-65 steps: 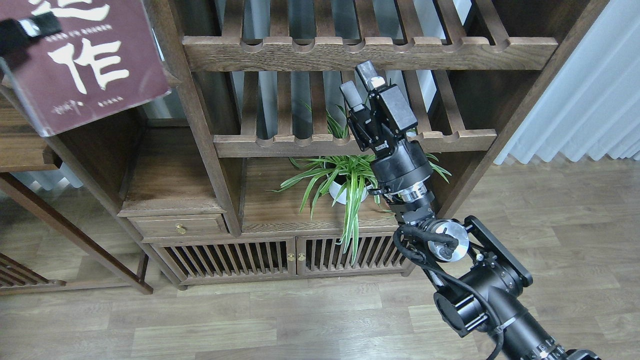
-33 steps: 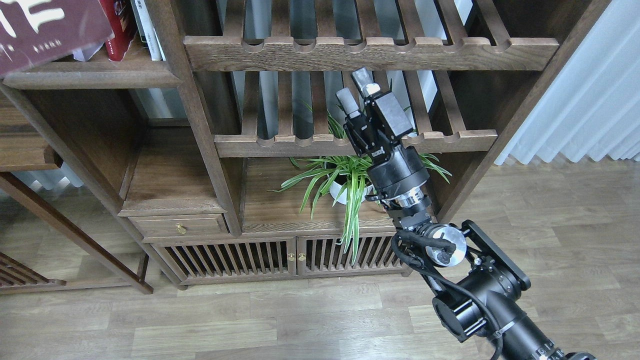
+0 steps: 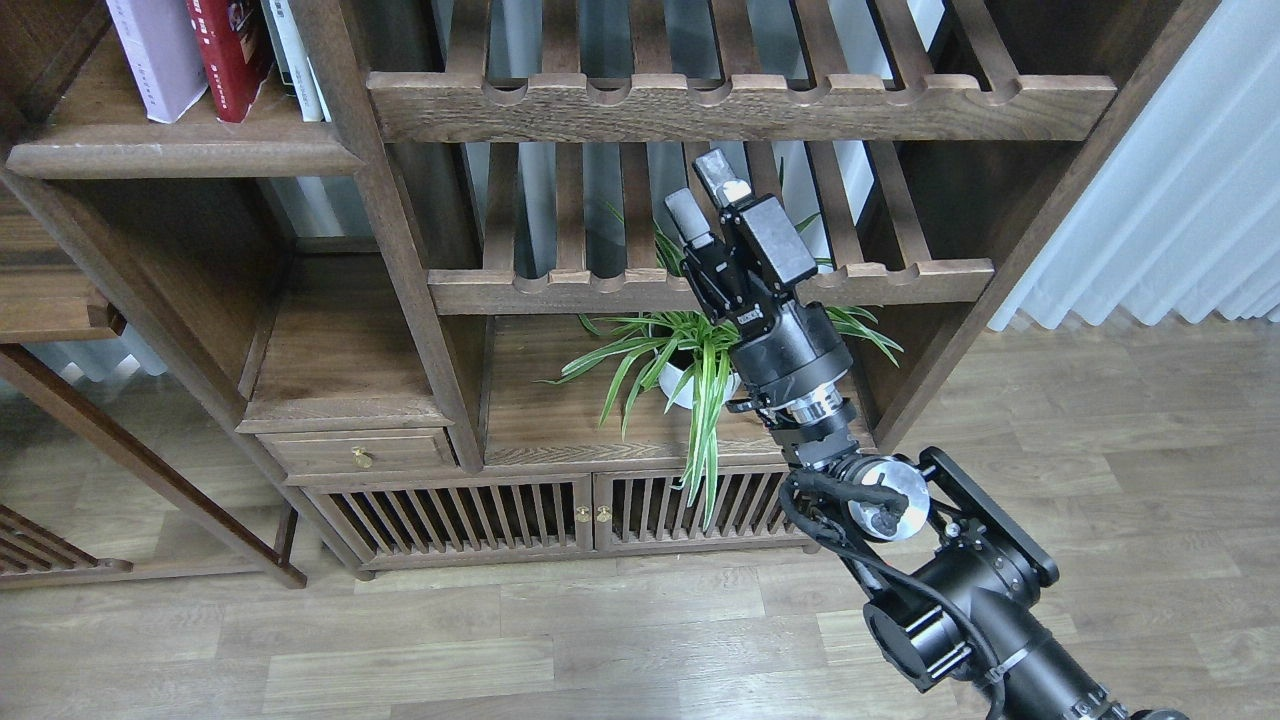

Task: Organize books on shelf

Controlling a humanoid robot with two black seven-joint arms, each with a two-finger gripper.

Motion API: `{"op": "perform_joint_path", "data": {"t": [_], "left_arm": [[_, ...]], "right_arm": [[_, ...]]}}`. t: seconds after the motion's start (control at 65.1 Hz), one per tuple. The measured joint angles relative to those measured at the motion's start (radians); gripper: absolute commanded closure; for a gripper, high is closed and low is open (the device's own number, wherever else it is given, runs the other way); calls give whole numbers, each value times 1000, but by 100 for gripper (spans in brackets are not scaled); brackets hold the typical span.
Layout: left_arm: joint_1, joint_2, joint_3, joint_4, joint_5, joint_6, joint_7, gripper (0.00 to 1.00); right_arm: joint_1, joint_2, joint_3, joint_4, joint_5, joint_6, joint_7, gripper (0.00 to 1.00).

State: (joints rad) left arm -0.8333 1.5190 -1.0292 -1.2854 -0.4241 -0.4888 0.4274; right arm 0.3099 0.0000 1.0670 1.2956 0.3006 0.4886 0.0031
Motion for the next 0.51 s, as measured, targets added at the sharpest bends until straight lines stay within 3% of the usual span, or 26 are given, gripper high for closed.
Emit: {"op": "perform_joint_path", "data": {"t": [0.507], "left_arm": [[-29, -125, -18, 139, 138, 0, -30, 96]], "right_arm": [[8, 0, -7, -13, -1, 0, 0, 23]]}}
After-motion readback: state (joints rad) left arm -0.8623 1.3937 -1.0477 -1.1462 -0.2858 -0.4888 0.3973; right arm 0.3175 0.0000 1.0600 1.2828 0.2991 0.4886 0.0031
